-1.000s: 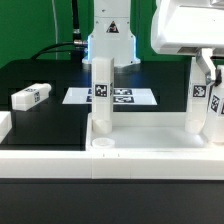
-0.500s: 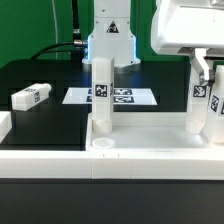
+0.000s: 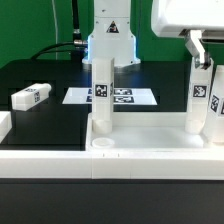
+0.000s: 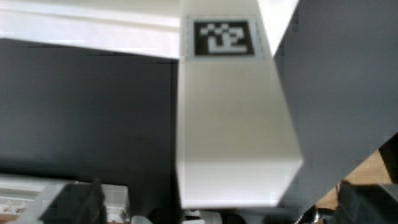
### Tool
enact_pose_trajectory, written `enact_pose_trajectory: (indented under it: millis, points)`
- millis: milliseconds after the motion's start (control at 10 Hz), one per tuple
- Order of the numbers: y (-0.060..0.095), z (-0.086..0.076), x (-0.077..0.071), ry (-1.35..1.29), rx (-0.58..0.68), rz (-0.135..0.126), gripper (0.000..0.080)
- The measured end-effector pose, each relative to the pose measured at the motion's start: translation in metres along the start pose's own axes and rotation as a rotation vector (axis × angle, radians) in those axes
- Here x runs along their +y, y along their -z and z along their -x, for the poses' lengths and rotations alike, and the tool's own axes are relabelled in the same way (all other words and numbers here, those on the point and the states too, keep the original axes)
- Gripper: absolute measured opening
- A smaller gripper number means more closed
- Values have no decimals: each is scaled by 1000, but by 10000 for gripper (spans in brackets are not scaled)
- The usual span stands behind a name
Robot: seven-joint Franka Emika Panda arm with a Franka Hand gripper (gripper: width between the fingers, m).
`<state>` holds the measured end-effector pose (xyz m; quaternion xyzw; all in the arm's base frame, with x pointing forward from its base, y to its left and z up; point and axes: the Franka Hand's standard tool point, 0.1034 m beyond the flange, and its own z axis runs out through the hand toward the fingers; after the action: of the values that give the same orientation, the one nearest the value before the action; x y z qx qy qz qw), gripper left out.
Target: Assemble desk
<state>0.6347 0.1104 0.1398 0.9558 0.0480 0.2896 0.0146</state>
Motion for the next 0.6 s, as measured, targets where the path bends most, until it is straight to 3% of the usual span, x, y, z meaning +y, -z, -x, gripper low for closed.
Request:
enact_pose_trajectory:
  millis: [400,600]
  points:
    - [-4,5,-1,1,-33,-1,649]
    - [-10,16,-1,-6,-205,-6,649]
